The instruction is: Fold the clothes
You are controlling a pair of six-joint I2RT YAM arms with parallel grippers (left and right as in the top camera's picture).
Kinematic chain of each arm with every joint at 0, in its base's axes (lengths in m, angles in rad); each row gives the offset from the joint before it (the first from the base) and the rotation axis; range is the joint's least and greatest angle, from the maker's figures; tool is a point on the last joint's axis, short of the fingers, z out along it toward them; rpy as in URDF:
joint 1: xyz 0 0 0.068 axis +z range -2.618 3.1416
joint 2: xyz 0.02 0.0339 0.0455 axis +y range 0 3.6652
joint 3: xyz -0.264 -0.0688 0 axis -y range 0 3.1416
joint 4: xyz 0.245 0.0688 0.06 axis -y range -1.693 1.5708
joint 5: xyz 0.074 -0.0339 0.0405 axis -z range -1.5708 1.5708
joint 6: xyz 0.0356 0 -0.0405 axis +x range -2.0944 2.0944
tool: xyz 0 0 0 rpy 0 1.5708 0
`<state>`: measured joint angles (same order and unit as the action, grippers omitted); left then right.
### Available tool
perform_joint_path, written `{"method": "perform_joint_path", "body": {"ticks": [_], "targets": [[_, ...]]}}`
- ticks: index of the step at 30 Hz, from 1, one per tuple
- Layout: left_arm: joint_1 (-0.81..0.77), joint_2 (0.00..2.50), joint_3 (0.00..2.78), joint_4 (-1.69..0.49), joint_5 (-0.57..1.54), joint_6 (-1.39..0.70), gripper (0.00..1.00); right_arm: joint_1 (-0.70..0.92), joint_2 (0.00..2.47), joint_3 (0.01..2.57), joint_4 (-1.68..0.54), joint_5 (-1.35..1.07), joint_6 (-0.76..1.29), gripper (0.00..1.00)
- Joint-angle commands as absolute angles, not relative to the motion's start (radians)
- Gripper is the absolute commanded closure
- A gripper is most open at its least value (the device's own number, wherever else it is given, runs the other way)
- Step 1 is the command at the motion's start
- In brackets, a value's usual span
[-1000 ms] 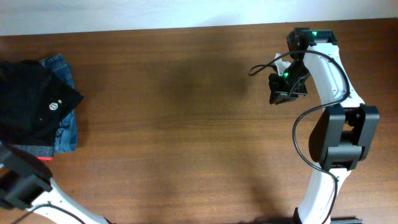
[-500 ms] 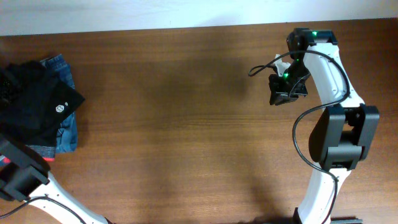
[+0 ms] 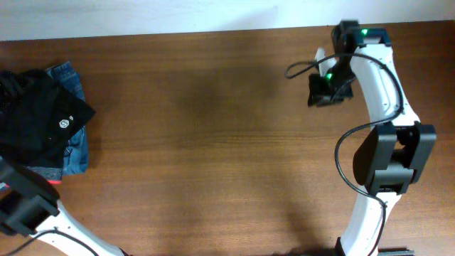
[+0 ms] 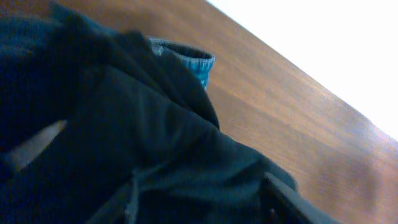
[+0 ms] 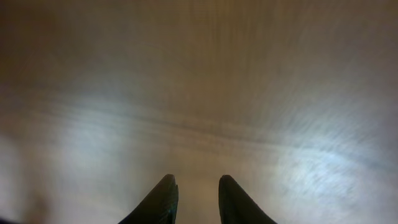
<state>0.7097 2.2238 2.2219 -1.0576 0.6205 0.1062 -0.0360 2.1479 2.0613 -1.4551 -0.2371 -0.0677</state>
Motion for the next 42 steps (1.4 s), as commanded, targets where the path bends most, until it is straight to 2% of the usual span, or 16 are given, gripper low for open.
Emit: {"method": "perform_joint_path", "body": {"ticks": [1, 3, 4, 5, 6, 7, 8, 9, 14, 19, 34, 42], "targets": [[0.684, 2.046, 2.221, -1.05, 0.549, 0.199, 0.27, -0.042, 2.148, 2.196, -1.452, -0.25, -0.075, 0.72], [0.631, 1.956, 2.221, -1.05, 0.514, 0.216, 0.16, -0.049, 2.148, 2.299, -1.451, -0.246, -0.075, 0.68], [0.603, 1.926, 2.221, -1.051, 0.488, 0.216, 0.14, -0.054, 2.148, 2.331, -1.451, -0.246, -0.075, 0.66], [0.57, 1.897, 2.221, -1.051, 0.456, 0.216, 0.13, -0.06, 2.148, 2.374, -1.45, -0.247, -0.075, 0.55], [0.535, 1.873, 2.221, -1.051, 0.426, 0.216, 0.06, -0.063, 2.148, 2.401, -1.448, -0.247, -0.075, 0.36], [0.496, 1.853, 2.221, -1.051, 0.397, 0.216, 0.02, -0.067, 2.148, 2.427, -1.444, -0.247, -0.075, 0.23], [0.453, 1.836, 2.221, -1.051, 0.366, 0.216, 0.01, -0.068, 2.148, 2.445, -1.444, -0.247, -0.075, 0.08], [0.41, 1.825, 2.221, -1.052, 0.336, 0.216, 0.01, -0.072, 2.148, 2.465, -1.442, -0.247, -0.075, 0.01], [0.229, 1.823, 2.22, -1.061, 0.227, 0.215, 0.01, -0.083, 2.148, 2.491, -1.415, -0.247, -0.075, 0.02], [0.149, 1.824, 2.22, -1.103, 0.228, 0.215, 0.01, -0.099, 2.145, 2.491, -1.457, -0.247, -0.074, 0.01], [0.134, 1.805, 2.22, -1.391, 0.212, 0.216, 0.01, -0.158, 2.028, 2.488, -1.699, -0.25, -0.071, 0.0], [0.134, 1.736, 2.22, -1.45, 0.175, 0.215, 0.01, -0.157, 1.809, 2.255, -1.699, -0.23, -0.07, 0.01]]}}
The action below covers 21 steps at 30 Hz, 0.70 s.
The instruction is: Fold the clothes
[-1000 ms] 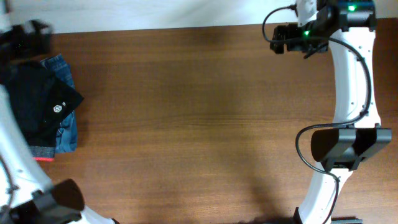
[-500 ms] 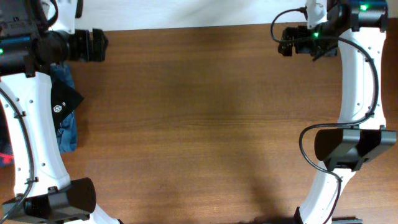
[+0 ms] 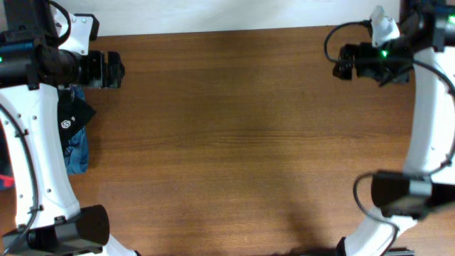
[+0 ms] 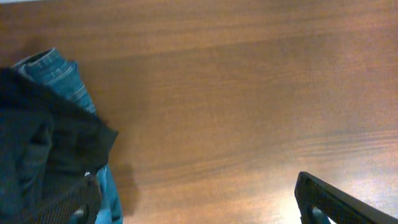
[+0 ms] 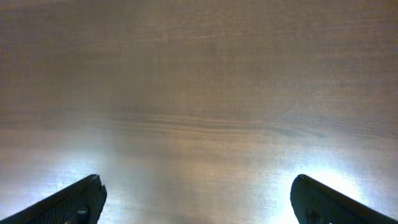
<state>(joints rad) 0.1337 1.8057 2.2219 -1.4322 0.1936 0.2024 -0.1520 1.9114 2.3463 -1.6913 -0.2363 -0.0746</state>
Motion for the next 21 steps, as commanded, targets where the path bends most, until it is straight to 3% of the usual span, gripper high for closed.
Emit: {"method": "perform_joint_path", "body": {"ticks": [1, 10, 21], "targets": [[0.134, 1.725, 2.218, -1.462, 0.175, 0.215, 0.01, -0.157, 1.772, 2.202, -1.699, -0.224, -0.07, 0.01], [0.134, 1.527, 1.963, -1.425, 0.175, 0.215, 0.01, -0.157, 1.406, 1.747, -1.557, -0.204, -0.071, 0.01], [0.134, 0.957, 1.118, -0.936, 0.17, 0.226, 0.01, -0.157, 0.798, 1.168, -1.179, -0.156, -0.07, 0.01]]}}
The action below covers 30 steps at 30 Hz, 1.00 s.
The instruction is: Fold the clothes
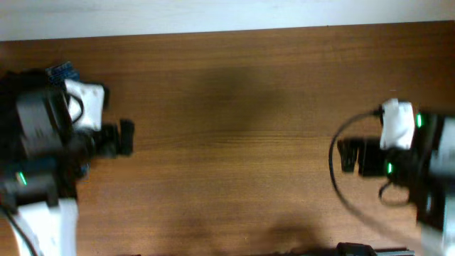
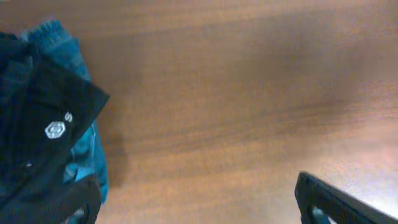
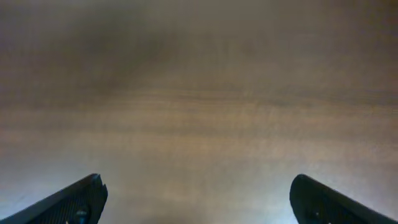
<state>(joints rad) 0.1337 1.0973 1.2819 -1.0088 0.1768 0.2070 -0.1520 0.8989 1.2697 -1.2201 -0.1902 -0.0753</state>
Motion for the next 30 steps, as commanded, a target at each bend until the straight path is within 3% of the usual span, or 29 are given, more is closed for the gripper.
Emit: {"method": "perform_joint_path", "body": {"ticks": [1, 10, 30], "targets": [[0.134, 0.908, 1.052, -0.893, 0.157, 0.226, 0.01, -0.157, 0.746, 1.12, -1.145, -0.155, -0.07, 0.01], [0.134, 0.709, 0.677, -0.722, 0.059, 0.226, 0.01, -0.157, 0.57, 0.929, -1.067, -0.145, -0.071, 0.01], [0.134, 0.766, 0.638, -0.801, 0.059, 0.226, 0.01, -0.157, 0.573, 0.928, -1.066, -0.145, -0.071, 0.01]]}}
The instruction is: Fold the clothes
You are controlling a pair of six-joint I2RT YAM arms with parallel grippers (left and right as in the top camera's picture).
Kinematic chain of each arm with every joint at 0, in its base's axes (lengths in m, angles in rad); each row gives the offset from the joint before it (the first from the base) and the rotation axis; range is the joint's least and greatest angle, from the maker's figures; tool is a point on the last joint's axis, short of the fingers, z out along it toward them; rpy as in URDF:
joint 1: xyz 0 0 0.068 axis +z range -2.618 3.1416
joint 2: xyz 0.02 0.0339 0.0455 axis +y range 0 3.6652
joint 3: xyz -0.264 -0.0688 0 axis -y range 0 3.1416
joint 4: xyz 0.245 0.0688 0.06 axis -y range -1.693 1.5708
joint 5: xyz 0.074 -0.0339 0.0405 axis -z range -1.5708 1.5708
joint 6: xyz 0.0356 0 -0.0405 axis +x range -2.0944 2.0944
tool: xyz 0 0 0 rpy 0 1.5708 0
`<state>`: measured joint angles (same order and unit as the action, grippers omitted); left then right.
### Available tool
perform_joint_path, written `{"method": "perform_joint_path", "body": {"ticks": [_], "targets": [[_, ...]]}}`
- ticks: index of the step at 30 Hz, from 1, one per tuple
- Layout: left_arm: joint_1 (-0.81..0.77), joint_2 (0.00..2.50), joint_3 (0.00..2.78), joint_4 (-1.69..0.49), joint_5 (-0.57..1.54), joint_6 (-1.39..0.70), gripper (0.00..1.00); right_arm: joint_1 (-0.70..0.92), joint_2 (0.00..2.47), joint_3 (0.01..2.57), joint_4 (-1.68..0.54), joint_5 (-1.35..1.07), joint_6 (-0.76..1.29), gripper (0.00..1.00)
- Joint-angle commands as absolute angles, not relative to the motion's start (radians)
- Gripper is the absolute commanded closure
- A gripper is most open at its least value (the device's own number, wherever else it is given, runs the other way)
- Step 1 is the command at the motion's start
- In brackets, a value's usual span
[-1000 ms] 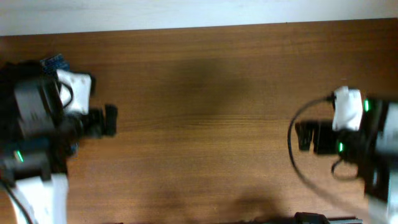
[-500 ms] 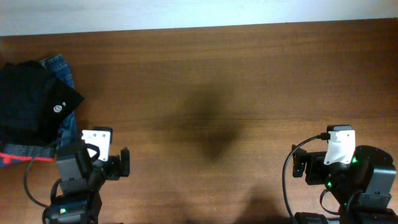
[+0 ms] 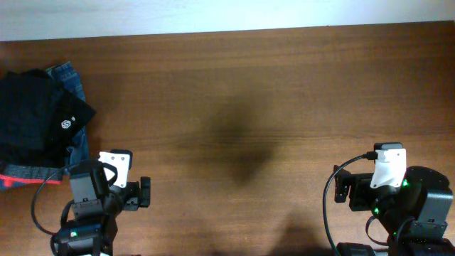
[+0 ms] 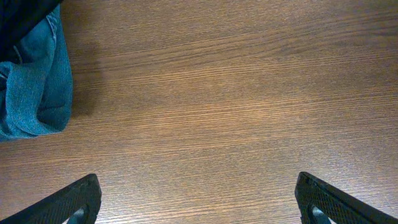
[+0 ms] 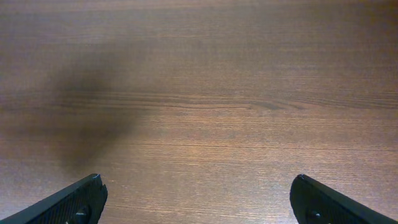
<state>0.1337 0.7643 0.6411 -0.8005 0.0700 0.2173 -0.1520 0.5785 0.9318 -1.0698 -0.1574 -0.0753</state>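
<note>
At the table's far left lies a pile of clothes: a black garment (image 3: pixel 34 119) with a small white logo rests on blue jeans (image 3: pixel 75 151), and a red edge (image 3: pixel 10 182) shows beneath. The left wrist view catches the jeans (image 4: pixel 34 93) at its upper left. My left gripper (image 3: pixel 142 193) is low near the front edge, right of the pile and apart from it, open (image 4: pixel 196 186) over bare wood. My right gripper (image 3: pixel 343 193) sits at the front right, also open (image 5: pixel 198 190) with nothing between its fingers.
The brown wooden table (image 3: pixel 234 85) spans the whole view, with a white wall strip along its back edge. A soft shadow (image 3: pixel 238 146) falls on the middle of the wood.
Both arms have drawn back from mid-table to the front edge, left and right. The left gripper is now farther from the clothes pile. Both grippers stay open.
First the left wrist was close over the black garment on the pile, and the right gripper was nearly shut at the back right. Then both arms stood at the back edge with jaws wide open, then at mid-table, and now at the front edge. The pile lies unchanged.
</note>
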Motion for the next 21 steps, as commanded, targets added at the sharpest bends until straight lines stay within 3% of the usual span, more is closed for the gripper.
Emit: {"method": "perform_joint_path", "body": {"ticks": [1, 11, 21], "targets": [[0.134, 0.766, 0.638, -0.801, 0.059, 0.226, 0.0, -0.151, 0.56, 0.924, -1.067, -0.144, -0.071, 0.01], [0.134, 0.766, 0.638, -0.801, 0.059, 0.226, 0.01, -0.064, 0.392, 0.876, -1.06, -0.145, -0.075, 0.02], [0.134, 0.766, 0.638, -0.801, 0.059, 0.226, 0.01, -0.023, 0.006, 0.473, -0.745, -0.161, -0.071, 0.02]]}}
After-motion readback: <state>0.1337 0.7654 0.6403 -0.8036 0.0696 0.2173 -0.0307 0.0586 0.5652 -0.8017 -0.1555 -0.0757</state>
